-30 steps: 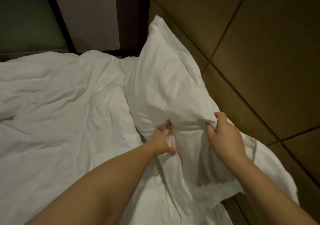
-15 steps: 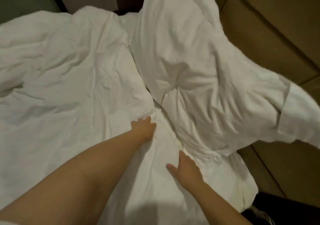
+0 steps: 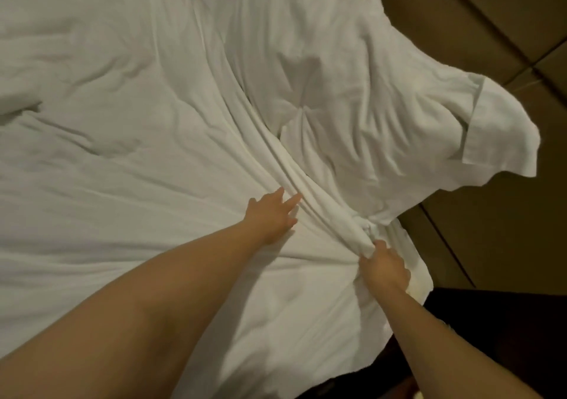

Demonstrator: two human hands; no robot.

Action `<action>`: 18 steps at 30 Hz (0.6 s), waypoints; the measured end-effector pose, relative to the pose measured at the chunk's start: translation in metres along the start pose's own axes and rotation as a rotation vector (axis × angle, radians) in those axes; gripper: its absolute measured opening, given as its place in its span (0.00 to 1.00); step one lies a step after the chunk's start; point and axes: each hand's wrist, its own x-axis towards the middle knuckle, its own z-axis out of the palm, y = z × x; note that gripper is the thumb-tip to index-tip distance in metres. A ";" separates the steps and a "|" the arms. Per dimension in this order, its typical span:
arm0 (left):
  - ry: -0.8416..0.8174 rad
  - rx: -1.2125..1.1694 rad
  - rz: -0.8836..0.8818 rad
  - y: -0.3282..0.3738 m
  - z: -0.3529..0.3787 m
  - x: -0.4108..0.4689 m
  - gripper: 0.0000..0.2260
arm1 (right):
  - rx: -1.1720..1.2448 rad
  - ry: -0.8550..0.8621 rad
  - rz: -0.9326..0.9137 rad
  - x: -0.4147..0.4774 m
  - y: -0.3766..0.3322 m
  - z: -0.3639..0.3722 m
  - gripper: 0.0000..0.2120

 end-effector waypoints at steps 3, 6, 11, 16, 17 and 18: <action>-0.027 0.009 -0.077 -0.030 0.015 -0.041 0.26 | -0.087 0.141 -0.203 -0.023 -0.045 0.006 0.27; -0.017 -0.017 -0.169 -0.065 0.020 -0.085 0.26 | -0.090 0.166 -0.385 -0.069 -0.098 0.025 0.27; 0.096 -0.066 -0.260 -0.145 0.015 -0.177 0.25 | -0.177 0.062 -0.541 -0.150 -0.200 0.047 0.27; 0.145 -0.033 -0.340 -0.250 0.023 -0.297 0.27 | -0.216 0.147 -0.653 -0.246 -0.305 0.065 0.29; 0.152 -0.027 -0.351 -0.270 0.026 -0.320 0.27 | -0.211 0.153 -0.661 -0.265 -0.324 0.070 0.29; 0.152 -0.024 -0.365 -0.290 0.028 -0.342 0.27 | -0.203 0.159 -0.664 -0.282 -0.341 0.074 0.29</action>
